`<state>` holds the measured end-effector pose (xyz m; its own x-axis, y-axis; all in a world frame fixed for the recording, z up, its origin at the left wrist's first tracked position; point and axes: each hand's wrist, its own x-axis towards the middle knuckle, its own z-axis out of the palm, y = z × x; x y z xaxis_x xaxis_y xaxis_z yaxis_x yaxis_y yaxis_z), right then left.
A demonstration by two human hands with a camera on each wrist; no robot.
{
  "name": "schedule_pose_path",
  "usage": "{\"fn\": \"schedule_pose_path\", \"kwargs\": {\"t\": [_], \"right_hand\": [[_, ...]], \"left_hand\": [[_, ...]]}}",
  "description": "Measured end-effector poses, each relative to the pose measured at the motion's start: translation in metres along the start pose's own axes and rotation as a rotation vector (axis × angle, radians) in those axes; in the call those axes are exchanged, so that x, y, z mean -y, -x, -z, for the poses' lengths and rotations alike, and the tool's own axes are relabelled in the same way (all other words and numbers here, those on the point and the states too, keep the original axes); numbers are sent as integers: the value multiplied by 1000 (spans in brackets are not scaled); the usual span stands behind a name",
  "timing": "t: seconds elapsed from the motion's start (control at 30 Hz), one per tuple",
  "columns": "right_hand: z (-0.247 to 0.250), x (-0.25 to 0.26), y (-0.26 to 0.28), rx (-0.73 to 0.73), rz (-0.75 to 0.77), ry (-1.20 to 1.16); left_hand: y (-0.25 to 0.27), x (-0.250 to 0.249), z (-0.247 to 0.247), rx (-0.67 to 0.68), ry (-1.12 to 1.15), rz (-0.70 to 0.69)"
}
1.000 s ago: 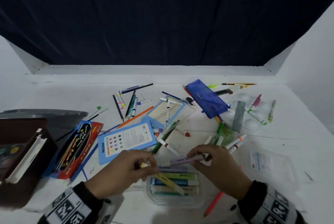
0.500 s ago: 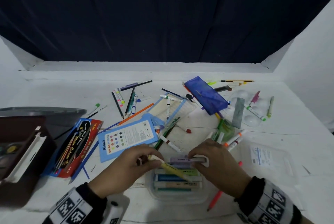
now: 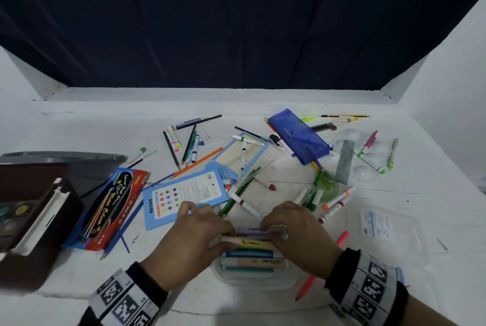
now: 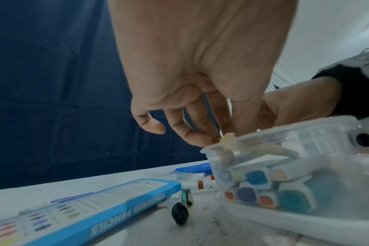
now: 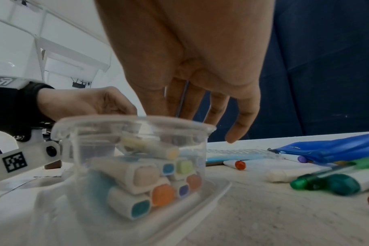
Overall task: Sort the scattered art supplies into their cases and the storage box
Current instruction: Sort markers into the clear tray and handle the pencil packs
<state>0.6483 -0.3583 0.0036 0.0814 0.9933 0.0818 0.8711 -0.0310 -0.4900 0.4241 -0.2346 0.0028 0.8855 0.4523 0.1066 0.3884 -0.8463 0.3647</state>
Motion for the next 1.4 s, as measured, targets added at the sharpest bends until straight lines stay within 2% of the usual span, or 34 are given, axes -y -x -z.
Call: {"fn": "schedule_pose_path", "kwargs": {"t": [0.13, 0.27, 0.5, 0.77, 0.97, 1.17, 1.4], "right_hand": [[1, 2, 2, 37, -14, -30], [-1, 0, 5, -3, 10, -75], [-2, 1, 4, -42, -1, -107], [2, 3, 3, -4, 90, -47], [29, -8, 8, -98, 222, -120], [93, -55, 31, -229, 253, -223], [145, -165, 46, -251, 142, -150]], "left_hand": [[1, -4, -2, -26, -35, 28], [-2, -9, -1, -13, -105, 61], [-6, -19, 4, -55, -38, 100], [-5, -22, 11, 27, -14, 141], [-14, -53, 27, -117, 134, 130], [-48, -118, 30, -196, 226, 159], [-99, -181, 0, -250, 226, 195]]}}
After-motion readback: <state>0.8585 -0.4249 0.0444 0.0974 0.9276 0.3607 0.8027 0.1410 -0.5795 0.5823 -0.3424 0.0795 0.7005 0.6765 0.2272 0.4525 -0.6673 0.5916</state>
